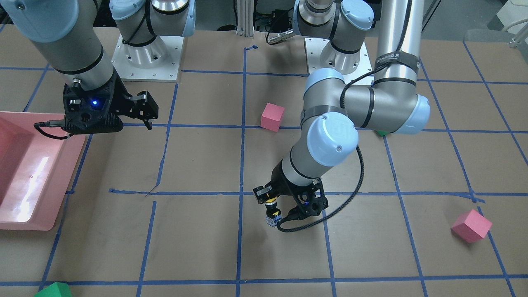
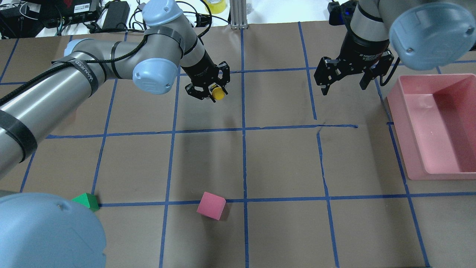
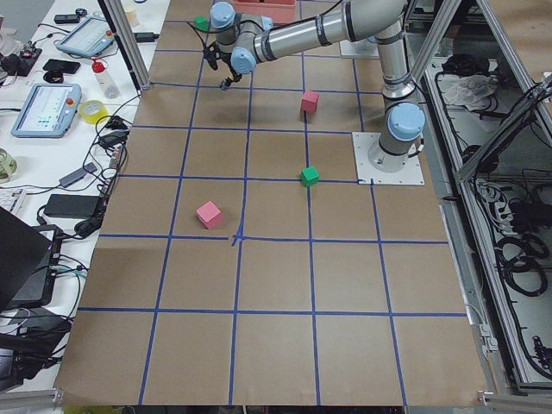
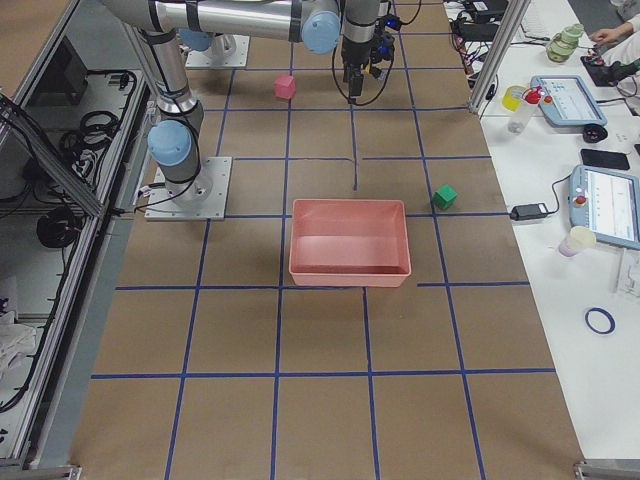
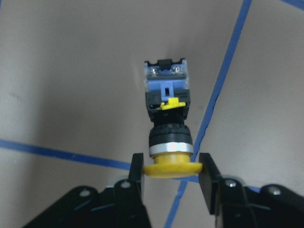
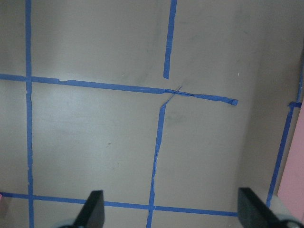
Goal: Align button upright
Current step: 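Lift the switch with the left gripper and rotate it cap-down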
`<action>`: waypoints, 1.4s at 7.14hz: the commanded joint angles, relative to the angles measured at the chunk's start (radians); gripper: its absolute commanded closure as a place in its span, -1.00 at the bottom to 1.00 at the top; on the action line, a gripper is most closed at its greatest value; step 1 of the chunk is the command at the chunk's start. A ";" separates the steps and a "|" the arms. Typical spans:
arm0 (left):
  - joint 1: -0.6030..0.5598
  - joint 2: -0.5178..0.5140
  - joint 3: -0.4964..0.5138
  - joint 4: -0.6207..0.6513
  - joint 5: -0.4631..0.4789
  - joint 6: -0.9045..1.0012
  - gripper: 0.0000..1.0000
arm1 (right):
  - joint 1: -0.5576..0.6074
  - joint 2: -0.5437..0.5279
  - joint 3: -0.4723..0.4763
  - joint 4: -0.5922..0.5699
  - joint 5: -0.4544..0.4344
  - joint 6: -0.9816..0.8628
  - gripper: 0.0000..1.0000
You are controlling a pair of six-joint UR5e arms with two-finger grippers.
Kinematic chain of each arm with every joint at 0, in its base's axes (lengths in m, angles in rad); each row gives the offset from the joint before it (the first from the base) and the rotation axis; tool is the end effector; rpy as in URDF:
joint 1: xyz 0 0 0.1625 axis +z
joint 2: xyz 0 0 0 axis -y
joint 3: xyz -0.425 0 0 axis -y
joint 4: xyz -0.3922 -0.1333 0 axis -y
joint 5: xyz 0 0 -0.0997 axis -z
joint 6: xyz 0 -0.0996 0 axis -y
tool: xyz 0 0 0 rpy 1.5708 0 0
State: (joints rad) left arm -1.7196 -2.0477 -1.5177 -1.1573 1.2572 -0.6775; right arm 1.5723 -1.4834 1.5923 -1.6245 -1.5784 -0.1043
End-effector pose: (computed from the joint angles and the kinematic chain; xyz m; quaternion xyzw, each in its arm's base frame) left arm -0.2588 -0.6198 0.2830 0.2588 -0.9532 -0.0674 0.1410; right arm 0.1333 -0.5208 0.4383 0.0530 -0.9982 -0.0278 0.0024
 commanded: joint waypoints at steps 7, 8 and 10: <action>0.089 -0.077 -0.080 -0.087 -0.471 -0.341 1.00 | 0.000 0.000 0.000 0.000 0.000 0.000 -1.00; 0.089 -0.072 -0.132 -0.079 -0.526 -0.361 1.00 | 0.000 0.000 0.000 0.000 0.000 0.000 -1.00; 0.089 -0.075 -0.142 -0.079 -0.596 -0.398 1.00 | 0.000 0.000 0.002 0.000 0.000 0.000 -1.00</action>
State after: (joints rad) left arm -1.6307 -2.1224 -1.6489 -1.2380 0.7001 -1.0587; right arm 1.5723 -1.4834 1.5927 -1.6245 -1.5784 -0.1043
